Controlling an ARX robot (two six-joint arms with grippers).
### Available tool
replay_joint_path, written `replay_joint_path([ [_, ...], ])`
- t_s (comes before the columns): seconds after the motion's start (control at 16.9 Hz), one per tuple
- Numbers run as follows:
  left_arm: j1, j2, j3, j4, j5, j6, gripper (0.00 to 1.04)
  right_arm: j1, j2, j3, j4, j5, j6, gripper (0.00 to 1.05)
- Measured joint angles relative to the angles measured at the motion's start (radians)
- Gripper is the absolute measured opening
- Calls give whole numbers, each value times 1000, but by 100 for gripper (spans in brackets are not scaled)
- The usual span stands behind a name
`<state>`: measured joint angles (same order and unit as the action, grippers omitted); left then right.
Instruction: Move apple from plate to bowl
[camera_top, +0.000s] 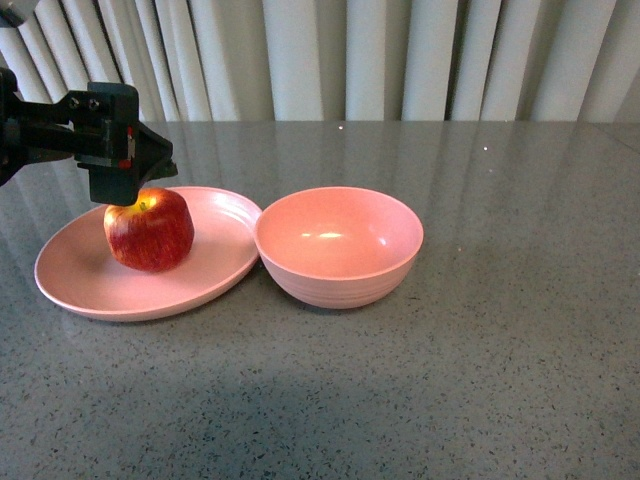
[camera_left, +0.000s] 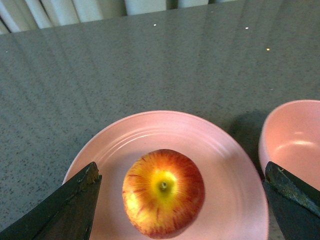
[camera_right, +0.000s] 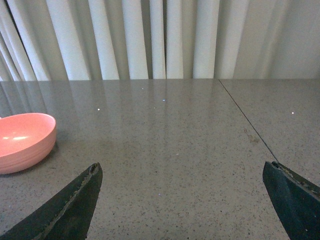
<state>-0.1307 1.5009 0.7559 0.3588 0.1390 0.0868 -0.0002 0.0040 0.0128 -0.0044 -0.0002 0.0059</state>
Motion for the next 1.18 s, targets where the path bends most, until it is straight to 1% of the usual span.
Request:
replay_joint_path([
  [0.3,19,97,45,4,-9,-30,98,0,0,0,0,0,0,98],
  [1.01,24,253,73,16,2,-87,98,0,0,0,0,0,0,98],
  [1.18,24,254,74,22,10,-87,73,0,0,0,0,0,0,98],
])
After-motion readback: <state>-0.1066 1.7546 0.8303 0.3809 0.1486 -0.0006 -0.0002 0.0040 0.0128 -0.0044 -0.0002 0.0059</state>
